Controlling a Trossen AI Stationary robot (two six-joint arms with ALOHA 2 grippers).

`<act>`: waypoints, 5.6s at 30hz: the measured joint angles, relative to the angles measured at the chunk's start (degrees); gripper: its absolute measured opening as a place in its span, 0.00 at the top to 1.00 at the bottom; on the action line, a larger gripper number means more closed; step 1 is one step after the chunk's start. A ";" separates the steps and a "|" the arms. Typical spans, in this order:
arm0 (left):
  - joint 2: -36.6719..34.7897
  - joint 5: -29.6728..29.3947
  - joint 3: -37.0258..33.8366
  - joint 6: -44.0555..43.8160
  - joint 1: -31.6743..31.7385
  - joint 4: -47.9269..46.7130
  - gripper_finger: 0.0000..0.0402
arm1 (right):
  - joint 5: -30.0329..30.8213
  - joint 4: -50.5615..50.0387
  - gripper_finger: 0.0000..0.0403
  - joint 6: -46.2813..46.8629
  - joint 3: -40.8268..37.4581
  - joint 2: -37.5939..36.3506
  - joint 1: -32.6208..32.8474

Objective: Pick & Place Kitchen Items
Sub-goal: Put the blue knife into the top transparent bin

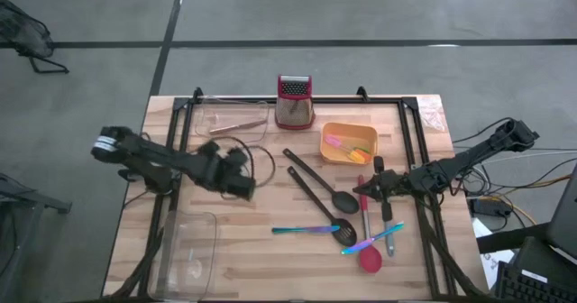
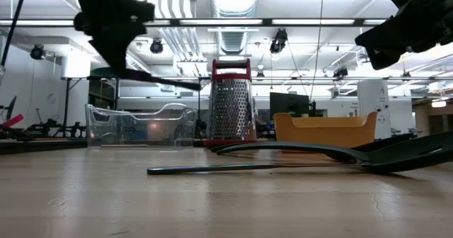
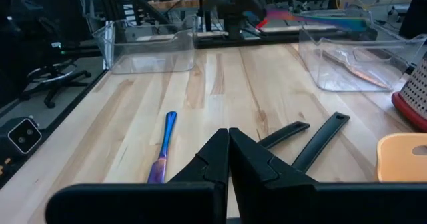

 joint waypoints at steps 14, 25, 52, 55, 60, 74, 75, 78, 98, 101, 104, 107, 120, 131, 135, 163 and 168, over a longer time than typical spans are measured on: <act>-4.25 -1.62 -5.94 43.88 26.12 2.40 0.98 | 0.16 1.16 0.98 -1.64 0.00 -0.04 -0.02; -0.87 2.54 -7.31 58.32 37.80 11.43 0.97 | 0.94 1.11 0.98 -1.21 0.00 -0.02 0.03; -14.34 11.59 -5.05 41.23 27.01 26.07 0.54 | -0.64 -12.53 0.66 4.58 23.69 28.56 2.04; -17.83 12.53 -5.44 36.62 20.59 33.24 0.54 | -1.07 -16.64 0.60 4.71 28.69 33.72 3.13; -21.17 12.50 -8.14 36.60 8.74 46.97 0.54 | -4.26 -25.54 0.53 7.27 36.94 43.86 3.58; -20.44 11.82 -17.61 35.00 -7.48 68.24 0.54 | -7.68 -33.75 0.48 6.10 54.35 66.90 3.56; -20.44 11.80 -18.24 34.84 -7.52 68.86 0.54 | -7.88 -33.94 0.48 5.95 55.24 68.15 3.52; -20.44 11.76 -19.30 34.23 -7.57 70.09 0.54 | -8.09 -33.91 0.50 5.88 57.53 71.35 3.14; -20.44 12.09 -19.95 34.06 -7.98 71.54 0.54 | -11.45 -36.02 0.64 8.18 59.48 77.66 -0.21; -20.44 12.09 -19.95 34.27 -7.98 72.73 0.54 | -13.18 -35.93 0.69 8.60 58.67 77.57 -0.67; -20.44 12.11 -19.95 34.63 -7.98 73.10 0.54 | -13.29 -35.91 0.76 8.63 58.05 77.57 -0.88; -20.44 12.11 -19.95 34.63 -7.98 73.20 0.54 | -13.46 -36.06 0.83 8.13 57.64 77.59 -0.92; -20.44 12.10 -19.95 34.58 -7.98 73.02 0.54 | -11.24 -37.10 0.83 5.32 58.61 75.93 -0.62; -19.02 12.13 -20.29 29.87 -7.98 71.20 0.54 | -7.79 -38.51 0.83 3.88 58.39 74.73 -0.61; -16.45 13.10 -21.40 25.91 -7.98 71.25 0.54 | -7.58 -38.47 0.83 3.73 58.38 73.99 -0.61; 7.27 37.37 -21.44 5.72 -1.44 79.24 0.54 | -1.57 -40.64 0.83 -1.83 59.95 70.79 -0.31; 9.16 39.95 -21.42 5.26 -1.38 83.02 0.54 | -1.45 -40.64 0.83 -2.36 60.32 70.79 -0.35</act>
